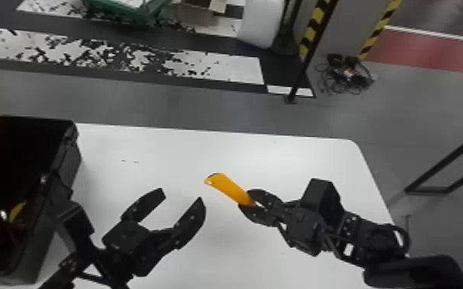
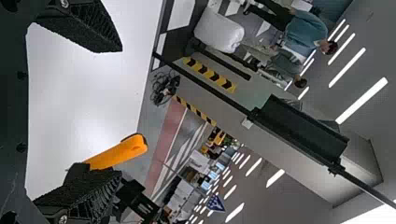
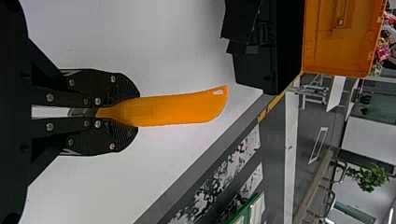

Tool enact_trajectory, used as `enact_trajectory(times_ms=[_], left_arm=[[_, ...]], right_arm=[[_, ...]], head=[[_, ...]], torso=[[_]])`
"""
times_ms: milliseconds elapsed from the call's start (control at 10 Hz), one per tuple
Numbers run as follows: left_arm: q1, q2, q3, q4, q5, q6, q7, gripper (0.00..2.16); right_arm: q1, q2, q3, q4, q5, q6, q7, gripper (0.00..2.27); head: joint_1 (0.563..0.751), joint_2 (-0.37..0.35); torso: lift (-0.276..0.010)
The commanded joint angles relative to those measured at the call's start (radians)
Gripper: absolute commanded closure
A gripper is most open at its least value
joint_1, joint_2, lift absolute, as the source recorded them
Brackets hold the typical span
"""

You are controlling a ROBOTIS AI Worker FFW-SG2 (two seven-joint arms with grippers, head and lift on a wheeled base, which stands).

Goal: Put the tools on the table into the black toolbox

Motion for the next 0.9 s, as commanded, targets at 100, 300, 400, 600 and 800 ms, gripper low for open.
enact_trajectory(times_ms=[100, 300, 400, 600, 800], left_arm=[[-0.023, -0.017, -0.023, 0.014, 0.019, 0.02, -0.005, 0.06], [-0.055, -0.035, -0.044, 0.04, 0.026, 0.02, -0.003, 0.06], [-0.07, -0.045, -0.055, 0.057, 0.028, 0.02, -0.005, 0.06], [-0.093, -0.055, -0.072, 0.077, 0.031, 0.02, -0.003, 0.06], [-0.112, -0.066, -0.082, 0.102, 0.028, 0.017, -0.002, 0.06]], right_arm=[[-0.023, 0.0, 0.023, 0.024, -0.004, 0.002, -0.006, 2.24], [-0.03, 0.0, 0.044, 0.039, -0.01, 0.002, -0.014, 2.24], [-0.037, 0.002, 0.055, 0.049, -0.01, 0.002, -0.016, 2.24], [-0.044, 0.005, 0.069, 0.056, -0.01, 0.005, -0.017, 2.24], [-0.053, 0.005, 0.081, 0.059, -0.01, 0.021, -0.017, 2.24]], head=[[0.695, -0.213], [0.695, -0.217], [0.695, -0.217], [0.695, -0.219], [0.695, -0.222]], torso=[[-0.039], [-0.039], [-0.039], [-0.039], [-0.039]])
